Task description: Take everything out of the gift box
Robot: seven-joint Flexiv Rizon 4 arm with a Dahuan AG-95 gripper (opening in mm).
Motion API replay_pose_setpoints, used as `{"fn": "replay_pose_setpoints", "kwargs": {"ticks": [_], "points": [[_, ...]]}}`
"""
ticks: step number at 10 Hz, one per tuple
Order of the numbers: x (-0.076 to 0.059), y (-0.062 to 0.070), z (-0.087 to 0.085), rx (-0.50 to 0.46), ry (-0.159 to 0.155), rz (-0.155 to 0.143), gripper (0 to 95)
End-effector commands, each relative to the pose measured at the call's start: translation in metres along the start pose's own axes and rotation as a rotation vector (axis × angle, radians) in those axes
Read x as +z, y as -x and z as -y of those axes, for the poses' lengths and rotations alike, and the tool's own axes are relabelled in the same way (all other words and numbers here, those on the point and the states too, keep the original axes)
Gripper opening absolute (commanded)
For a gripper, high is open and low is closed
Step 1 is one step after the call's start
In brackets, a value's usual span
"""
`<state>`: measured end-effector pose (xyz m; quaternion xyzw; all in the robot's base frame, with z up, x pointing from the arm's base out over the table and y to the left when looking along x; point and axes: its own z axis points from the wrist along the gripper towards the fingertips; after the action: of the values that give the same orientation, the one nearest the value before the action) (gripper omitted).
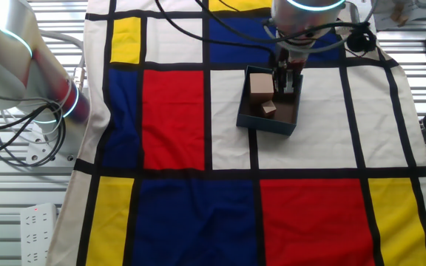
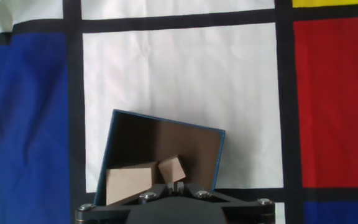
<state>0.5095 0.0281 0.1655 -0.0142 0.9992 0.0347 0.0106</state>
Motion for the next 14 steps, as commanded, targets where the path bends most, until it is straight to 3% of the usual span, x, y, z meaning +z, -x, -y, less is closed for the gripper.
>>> {"fn": "replay_pose_setpoints", "kwargs": {"ticks": [1,2,4,5,6,7,8,13,14], "points": [[0.0,0.0,0.0,-0.076,-0.051,0.021,0.0],[0.0,0.0,0.0,-0.106,-0.049,0.025,0.0],[0.0,0.0,0.0,-0.193,-0.031,0.004,0.0],[0.0,0.0,0.0,-0.238,0.021,-0.01,0.0],[0.0,0.0,0.0,-0.246,0.039,-0.025,0.0],[0.0,0.0,0.0,-0.233,0.044,-0.05,0.0],[0.0,0.0,0.0,-0.22,0.044,-0.055,0.0],[0.0,-0.003,-0.004,-0.157,0.035,-0.049,0.0],[-0.001,-0.009,-0.012,-0.121,0.028,-0.028,0.0]]}}
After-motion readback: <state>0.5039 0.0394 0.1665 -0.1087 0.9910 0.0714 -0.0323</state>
